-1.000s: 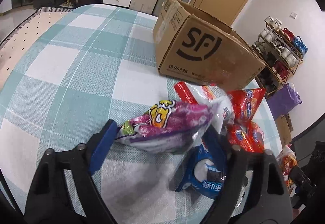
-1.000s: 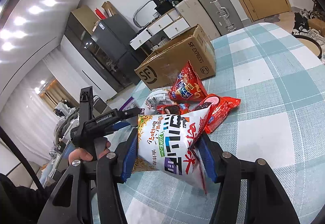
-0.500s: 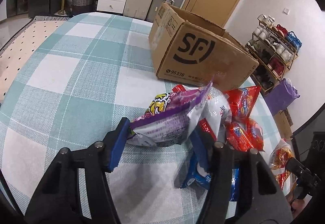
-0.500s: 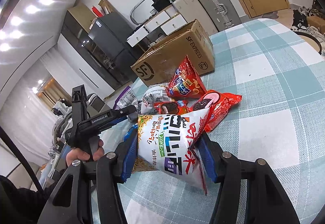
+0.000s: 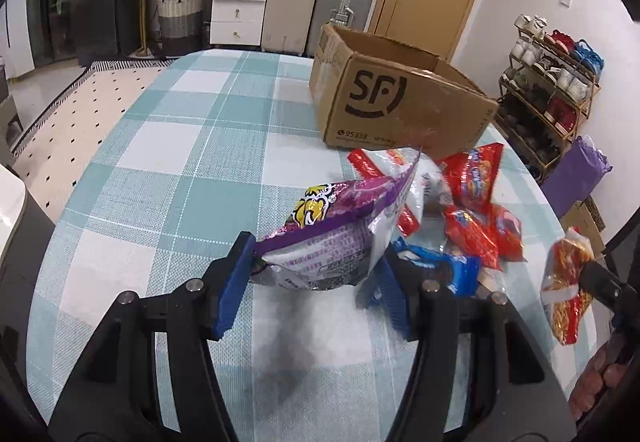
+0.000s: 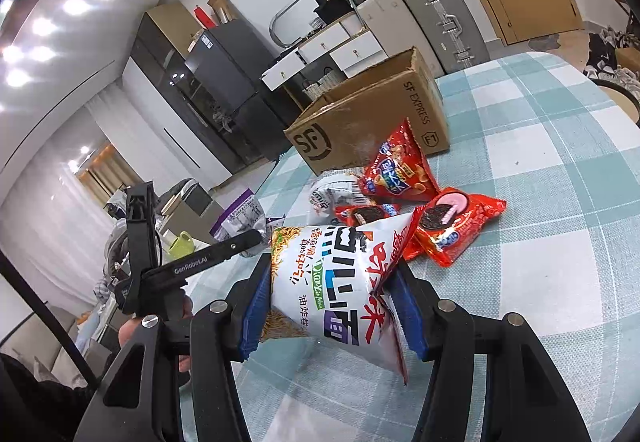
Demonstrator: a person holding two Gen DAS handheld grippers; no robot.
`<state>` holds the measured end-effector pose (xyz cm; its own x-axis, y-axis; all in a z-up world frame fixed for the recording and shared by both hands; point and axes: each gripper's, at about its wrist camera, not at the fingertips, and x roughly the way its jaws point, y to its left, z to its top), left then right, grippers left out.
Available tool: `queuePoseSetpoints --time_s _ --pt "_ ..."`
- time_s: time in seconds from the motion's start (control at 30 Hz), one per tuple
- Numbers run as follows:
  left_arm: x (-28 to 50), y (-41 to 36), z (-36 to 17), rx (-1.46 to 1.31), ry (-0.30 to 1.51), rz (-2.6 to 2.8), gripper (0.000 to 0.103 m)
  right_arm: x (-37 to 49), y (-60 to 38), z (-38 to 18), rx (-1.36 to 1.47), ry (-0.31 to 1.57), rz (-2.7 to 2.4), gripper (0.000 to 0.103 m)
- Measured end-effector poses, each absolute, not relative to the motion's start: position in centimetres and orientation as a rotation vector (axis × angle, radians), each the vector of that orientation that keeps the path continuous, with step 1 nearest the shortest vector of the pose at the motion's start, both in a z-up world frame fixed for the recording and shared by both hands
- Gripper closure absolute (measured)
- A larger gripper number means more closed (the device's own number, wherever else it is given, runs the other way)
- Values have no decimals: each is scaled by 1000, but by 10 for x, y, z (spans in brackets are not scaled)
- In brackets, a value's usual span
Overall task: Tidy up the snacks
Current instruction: 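Carry both bags over the SF box and lower them inside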
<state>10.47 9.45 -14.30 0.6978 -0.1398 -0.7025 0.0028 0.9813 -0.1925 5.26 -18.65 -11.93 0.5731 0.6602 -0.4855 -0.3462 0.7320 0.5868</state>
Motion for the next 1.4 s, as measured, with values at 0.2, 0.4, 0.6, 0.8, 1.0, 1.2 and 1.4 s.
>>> queuePoseSetpoints --time_s 0.2,0.4,0.6,0.8,1.0,1.2,1.4 --pt "79 90 -121 -178 765 -106 46 47 -175 -104 436 727 633 46" --pt "52 86 -93 -197 731 -151 46 42 -169 -85 430 700 651 46" --pt "31 82 -63 -226 711 -195 46 42 -166 -59 452 671 690 46" --pt "22 74 -28 -183 664 -216 46 46 -161 -25 437 628 722 46" --pt "25 66 7 -163 620 -245 46 64 -159 5 438 603 739 46" --pt "50 61 42 -152 604 -271 46 87 -158 40 395 564 743 46" --pt "98 44 74 -116 611 -285 46 125 -162 69 349 550 714 46"
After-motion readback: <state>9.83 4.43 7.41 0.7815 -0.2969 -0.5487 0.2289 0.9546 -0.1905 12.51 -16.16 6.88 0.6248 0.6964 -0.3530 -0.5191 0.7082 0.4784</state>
